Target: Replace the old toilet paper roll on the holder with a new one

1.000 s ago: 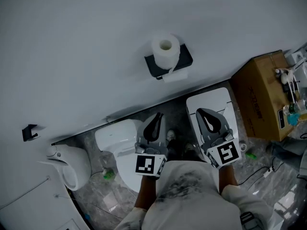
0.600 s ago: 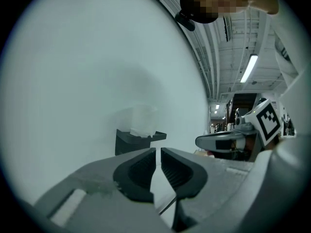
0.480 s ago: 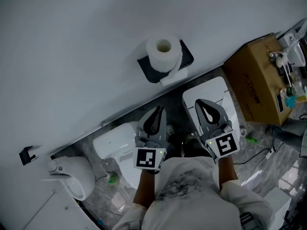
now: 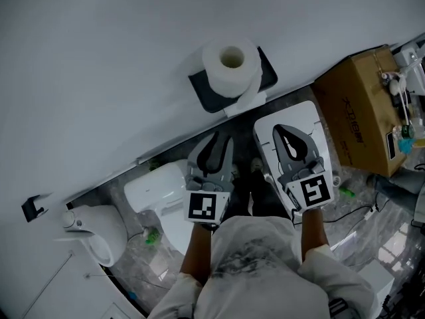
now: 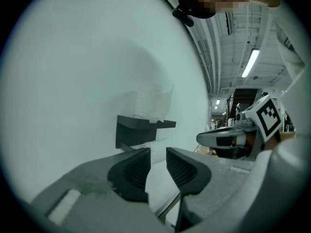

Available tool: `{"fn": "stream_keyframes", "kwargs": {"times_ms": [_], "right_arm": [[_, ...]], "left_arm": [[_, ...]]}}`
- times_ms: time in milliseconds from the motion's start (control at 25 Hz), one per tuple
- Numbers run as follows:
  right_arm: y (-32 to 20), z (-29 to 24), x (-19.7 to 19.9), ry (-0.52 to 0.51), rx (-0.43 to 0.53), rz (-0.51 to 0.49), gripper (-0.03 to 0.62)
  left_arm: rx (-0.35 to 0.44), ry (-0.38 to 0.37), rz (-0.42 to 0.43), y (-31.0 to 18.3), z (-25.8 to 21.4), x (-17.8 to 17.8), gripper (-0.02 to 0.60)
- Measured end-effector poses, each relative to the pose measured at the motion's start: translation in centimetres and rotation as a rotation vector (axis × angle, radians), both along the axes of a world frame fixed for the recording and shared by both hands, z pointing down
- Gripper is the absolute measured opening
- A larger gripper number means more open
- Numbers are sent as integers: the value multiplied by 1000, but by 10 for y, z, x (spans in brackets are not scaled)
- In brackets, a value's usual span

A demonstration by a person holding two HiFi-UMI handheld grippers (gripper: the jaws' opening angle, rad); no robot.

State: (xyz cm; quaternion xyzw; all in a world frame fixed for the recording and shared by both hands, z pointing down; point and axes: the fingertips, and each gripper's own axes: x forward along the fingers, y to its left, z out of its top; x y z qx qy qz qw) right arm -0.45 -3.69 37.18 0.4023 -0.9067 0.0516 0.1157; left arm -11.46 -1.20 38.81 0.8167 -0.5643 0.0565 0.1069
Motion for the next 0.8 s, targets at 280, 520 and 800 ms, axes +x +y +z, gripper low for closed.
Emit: {"fn": "stream_keyframes", "kwargs": {"times_ms": [280,520,800], "right_arm": [[-32,17,-1,-2,24,-28,2],[-48,28,0,7,3,-26,2],[-67,36,0,19,7,-29,2]], "left_arm": [[-13,-2,-25,-23,20,0,131],[-21,5,-25,-34,29,0,160],[-21,21,-7,-46,33,4,173]]}}
